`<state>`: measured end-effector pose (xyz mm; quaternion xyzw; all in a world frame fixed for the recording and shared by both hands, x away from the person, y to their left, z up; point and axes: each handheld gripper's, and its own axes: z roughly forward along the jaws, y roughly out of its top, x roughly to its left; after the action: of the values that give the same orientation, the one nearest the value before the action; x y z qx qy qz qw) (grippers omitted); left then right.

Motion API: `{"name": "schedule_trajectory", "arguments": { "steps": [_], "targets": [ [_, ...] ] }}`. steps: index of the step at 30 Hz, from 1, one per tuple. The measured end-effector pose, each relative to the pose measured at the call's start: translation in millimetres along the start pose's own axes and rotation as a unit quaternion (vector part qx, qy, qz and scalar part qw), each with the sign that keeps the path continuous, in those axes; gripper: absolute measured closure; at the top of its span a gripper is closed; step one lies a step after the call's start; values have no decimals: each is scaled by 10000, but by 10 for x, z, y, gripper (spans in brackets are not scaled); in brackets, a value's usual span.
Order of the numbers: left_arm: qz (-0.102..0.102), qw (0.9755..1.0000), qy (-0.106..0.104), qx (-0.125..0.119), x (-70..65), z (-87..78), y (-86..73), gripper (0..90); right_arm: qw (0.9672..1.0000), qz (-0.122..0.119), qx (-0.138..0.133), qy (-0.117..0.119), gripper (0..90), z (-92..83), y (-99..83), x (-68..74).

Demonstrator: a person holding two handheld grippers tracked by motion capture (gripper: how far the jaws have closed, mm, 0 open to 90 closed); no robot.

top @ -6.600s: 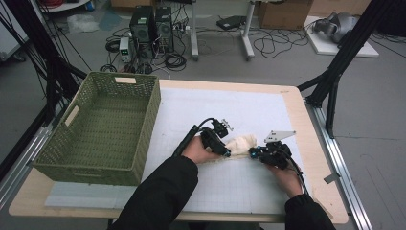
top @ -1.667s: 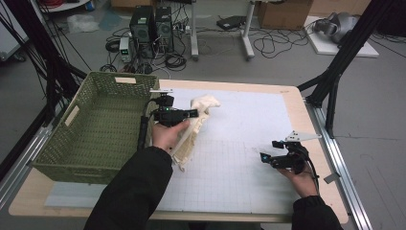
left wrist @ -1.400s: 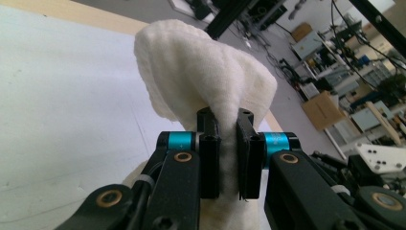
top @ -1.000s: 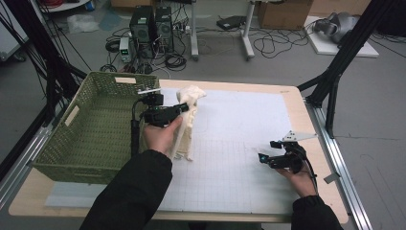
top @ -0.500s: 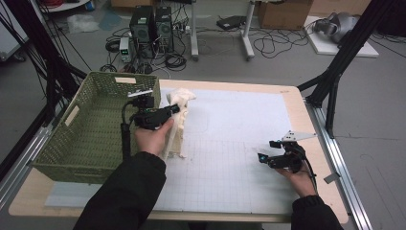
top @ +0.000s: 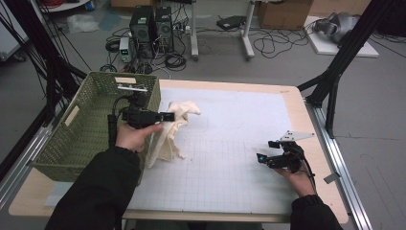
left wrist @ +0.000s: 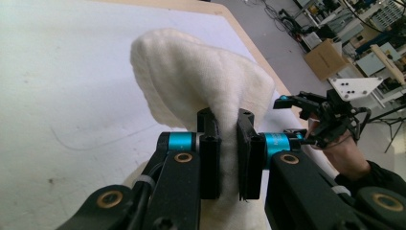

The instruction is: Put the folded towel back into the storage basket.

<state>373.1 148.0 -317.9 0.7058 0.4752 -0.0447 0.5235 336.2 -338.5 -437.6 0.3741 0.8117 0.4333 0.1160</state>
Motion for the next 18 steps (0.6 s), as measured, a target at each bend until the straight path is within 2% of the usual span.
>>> {"name": "schedule_trajectory", "arguments": {
  "steps": [1,5,7,11,13,15,18],
  "targets": [
    [-17,10000,-86,-33,34,-24,18,820,10000,-2,0,-2,168,-2,0,0],
    [-28,9999,-150,27,123,-78,68,821,10000,22,-8,-3,168,-3,-4,-13],
    [-30,10000,-75,-5,142,-99,83,821,10000,20,9,-2,168,0,-4,-9],
    [-127,9998,-156,-30,198,-132,122,821,10000,11,28,-5,168,9,-5,-11],
    [-135,9998,-146,51,242,-153,136,821,10000,14,27,-6,168,11,-5,-12],
    [-198,9996,-216,61,277,-172,133,820,10000,11,34,-7,168,15,-6,-12],
    [-162,9986,-491,78,300,-194,131,820,10000,1,48,-8,168,21,-7,-14]
  ]
}}
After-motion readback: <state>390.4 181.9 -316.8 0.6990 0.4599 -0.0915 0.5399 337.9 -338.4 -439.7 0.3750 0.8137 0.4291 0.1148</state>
